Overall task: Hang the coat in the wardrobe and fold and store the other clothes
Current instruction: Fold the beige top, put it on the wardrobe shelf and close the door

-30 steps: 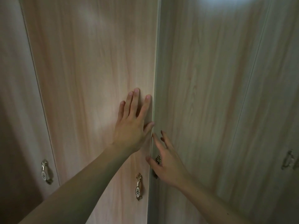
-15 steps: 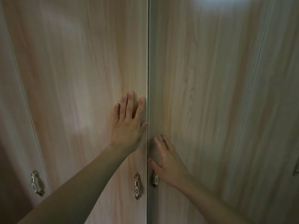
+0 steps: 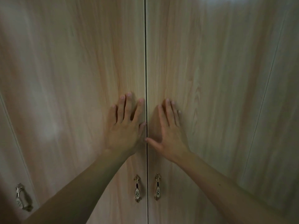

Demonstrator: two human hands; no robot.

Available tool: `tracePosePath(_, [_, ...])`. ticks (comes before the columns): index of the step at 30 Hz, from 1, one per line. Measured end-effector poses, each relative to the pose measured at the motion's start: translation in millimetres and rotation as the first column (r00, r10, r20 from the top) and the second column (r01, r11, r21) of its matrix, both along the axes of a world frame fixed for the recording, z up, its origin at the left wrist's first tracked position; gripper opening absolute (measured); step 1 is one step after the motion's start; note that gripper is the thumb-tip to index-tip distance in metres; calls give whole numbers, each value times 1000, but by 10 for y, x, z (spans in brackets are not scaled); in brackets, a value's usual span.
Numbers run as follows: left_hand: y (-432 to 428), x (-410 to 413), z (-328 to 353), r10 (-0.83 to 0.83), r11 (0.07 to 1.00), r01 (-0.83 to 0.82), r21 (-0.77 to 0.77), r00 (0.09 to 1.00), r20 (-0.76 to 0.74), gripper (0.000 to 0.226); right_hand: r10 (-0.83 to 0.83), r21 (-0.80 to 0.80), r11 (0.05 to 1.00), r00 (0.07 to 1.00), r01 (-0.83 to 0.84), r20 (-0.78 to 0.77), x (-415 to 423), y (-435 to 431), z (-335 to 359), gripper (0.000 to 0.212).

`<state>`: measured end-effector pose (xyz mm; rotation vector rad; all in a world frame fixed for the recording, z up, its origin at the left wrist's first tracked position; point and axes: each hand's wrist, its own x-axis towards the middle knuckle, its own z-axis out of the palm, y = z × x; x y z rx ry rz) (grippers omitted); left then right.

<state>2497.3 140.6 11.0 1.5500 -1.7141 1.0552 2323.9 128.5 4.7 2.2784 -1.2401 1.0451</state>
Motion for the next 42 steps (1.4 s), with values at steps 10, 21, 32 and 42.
tracePosePath(10, [-340,63,-135,16,986,-5,-166,998,64,69,-145,-194,971,989,140,-13,176,-436,-216,127])
tracePosePath(21, [-296,44,-131,46,986,-36,-161,997,58,71,-152,-181,973,988,141,-43,157,-406,-212,122])
tracePosePath(32, [164,5,61,50,990,-56,128,998,45,75,-86,2,996,990,87,-115,58,-33,-38,116])
tracePosePath(42, [638,182,-371,7,884,15,466,999,-46,77,18,352,936,993,24,-116,-210,504,-109,79])
